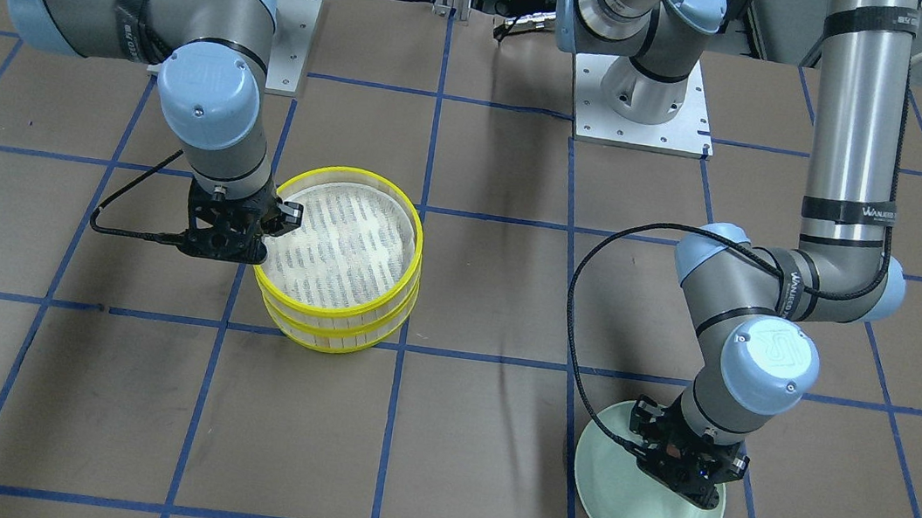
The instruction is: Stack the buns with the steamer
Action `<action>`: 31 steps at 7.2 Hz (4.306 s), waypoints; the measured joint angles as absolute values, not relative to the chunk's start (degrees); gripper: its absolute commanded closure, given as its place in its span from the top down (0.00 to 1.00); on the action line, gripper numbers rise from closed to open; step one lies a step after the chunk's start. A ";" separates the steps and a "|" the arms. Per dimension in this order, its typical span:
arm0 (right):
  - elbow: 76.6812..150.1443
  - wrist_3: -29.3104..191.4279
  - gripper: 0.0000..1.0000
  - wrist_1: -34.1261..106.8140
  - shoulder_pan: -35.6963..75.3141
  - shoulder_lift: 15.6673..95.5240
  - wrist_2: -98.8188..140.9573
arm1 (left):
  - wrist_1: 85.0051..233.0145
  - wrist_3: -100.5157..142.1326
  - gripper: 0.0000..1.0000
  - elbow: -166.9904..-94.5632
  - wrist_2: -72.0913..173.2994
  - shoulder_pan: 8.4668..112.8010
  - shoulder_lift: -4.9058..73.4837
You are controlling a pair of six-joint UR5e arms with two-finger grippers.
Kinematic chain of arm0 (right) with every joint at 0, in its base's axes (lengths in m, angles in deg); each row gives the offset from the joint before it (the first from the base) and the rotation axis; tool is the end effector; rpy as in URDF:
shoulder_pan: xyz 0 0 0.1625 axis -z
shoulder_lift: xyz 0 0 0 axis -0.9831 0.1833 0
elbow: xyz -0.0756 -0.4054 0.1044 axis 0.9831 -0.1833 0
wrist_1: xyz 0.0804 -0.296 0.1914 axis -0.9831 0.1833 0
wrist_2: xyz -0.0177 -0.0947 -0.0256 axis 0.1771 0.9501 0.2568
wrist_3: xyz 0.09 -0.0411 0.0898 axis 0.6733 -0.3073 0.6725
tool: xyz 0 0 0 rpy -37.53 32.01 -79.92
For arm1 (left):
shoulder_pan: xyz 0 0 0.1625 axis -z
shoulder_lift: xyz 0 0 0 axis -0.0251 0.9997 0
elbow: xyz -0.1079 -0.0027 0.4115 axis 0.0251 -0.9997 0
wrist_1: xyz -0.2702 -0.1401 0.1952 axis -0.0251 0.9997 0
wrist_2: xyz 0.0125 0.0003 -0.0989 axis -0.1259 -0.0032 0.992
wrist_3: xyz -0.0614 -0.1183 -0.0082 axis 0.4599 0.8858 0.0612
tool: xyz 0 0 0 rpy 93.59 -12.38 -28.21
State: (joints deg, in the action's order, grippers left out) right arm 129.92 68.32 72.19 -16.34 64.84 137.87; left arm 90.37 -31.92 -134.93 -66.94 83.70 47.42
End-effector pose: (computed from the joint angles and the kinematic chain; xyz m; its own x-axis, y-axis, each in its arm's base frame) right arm 0.1692 -0.4368 0.2647 -0.9963 -0.0445 0.0740 -0.0346 0.9908 0.1307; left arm -0.0367 -0.6158 0.1896 -0.8584 0.4961 -0.1307 0.5001 0.8660 0.0023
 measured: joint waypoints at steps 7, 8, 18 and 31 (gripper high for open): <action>111.61 69.80 1.00 56.17 -15.80 71.58 136.81 | 95.87 -12.05 0.00 -131.94 -61.79 86.75 39.96; 108.20 70.23 1.00 51.99 -15.47 73.62 136.56 | 98.01 -4.45 0.00 -131.88 -61.46 89.80 37.74; 106.34 70.99 1.00 47.39 -13.60 76.16 135.59 | 104.75 42.84 1.00 -137.87 -40.30 110.55 32.39; 106.94 70.98 1.00 48.14 -13.63 76.34 135.59 | 112.69 22.25 1.00 -133.18 -57.93 97.72 25.05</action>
